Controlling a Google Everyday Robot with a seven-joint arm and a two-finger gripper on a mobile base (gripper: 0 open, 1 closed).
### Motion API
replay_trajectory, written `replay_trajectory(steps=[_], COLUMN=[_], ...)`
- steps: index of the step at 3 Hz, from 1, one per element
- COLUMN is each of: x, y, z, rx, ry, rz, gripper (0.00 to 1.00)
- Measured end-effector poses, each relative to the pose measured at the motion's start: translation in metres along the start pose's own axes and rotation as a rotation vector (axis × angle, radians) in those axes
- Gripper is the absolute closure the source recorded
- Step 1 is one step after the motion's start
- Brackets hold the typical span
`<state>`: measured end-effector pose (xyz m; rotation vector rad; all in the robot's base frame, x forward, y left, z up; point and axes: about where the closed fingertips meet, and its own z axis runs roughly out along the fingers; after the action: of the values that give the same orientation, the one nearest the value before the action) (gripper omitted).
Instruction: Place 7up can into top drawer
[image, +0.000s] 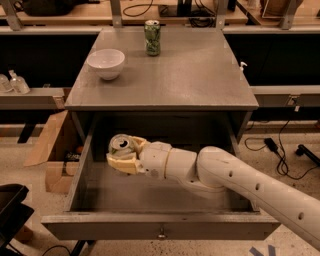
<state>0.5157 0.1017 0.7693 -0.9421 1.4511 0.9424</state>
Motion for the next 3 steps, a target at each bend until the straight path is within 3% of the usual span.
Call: replay_trajectory(steps=[2, 3], x=[0.045, 0.043], y=[-0.018, -0.016], z=[0.029, 0.029], rx=[-0.045, -0.047], ry=[-0.045, -0.043], rz=[-0.006, -0.008], gripper=[0.97, 0.74])
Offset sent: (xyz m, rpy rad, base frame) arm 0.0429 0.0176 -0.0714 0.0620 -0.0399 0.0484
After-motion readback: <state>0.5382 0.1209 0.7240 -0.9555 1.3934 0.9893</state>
